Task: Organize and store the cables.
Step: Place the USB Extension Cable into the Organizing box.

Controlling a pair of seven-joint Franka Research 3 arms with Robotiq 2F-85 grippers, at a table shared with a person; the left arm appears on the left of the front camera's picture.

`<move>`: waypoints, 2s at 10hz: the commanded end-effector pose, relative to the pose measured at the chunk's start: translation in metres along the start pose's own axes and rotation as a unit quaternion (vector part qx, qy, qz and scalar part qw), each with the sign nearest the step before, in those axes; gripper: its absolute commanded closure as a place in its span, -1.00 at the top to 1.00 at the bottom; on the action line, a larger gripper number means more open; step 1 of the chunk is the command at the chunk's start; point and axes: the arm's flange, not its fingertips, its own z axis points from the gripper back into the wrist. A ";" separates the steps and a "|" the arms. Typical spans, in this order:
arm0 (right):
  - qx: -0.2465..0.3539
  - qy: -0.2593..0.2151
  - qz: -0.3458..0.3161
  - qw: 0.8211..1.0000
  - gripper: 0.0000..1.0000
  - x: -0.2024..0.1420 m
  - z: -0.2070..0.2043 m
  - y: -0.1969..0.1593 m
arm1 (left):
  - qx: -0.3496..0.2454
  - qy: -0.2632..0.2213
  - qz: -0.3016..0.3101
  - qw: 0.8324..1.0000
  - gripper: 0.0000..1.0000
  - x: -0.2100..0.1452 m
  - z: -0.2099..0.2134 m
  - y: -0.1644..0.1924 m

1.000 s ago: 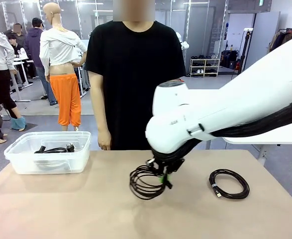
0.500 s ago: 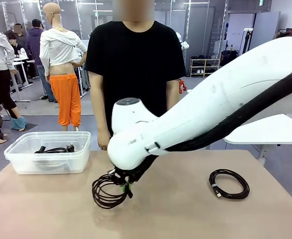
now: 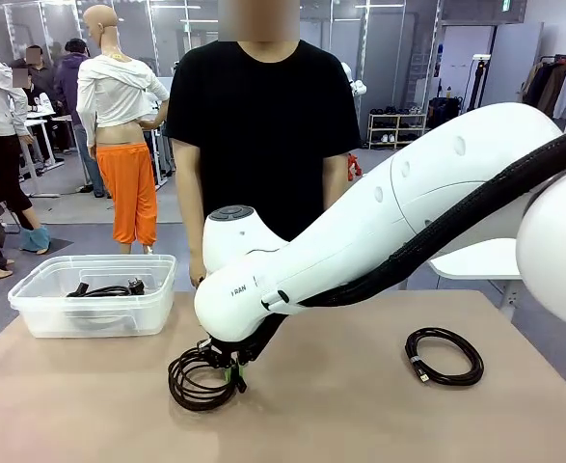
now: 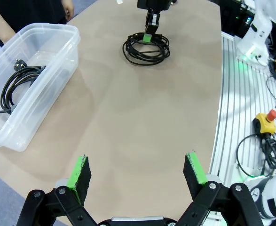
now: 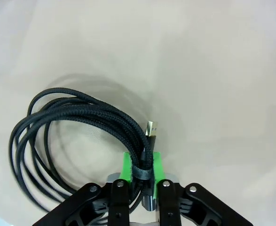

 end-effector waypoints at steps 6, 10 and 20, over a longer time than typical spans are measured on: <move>0.059 -0.075 0.000 0.995 0.89 -0.042 0.058 -0.050 | -0.002 -0.003 -0.004 1.000 1.00 -0.001 0.002 0.000; 0.115 -0.176 0.142 0.967 1.00 -0.089 0.102 -0.170 | -0.002 -0.003 -0.004 1.000 1.00 -0.001 0.002 0.000; 0.212 -0.248 0.253 0.911 1.00 -0.241 0.113 -0.433 | -0.002 -0.003 -0.004 1.000 1.00 -0.001 0.002 0.000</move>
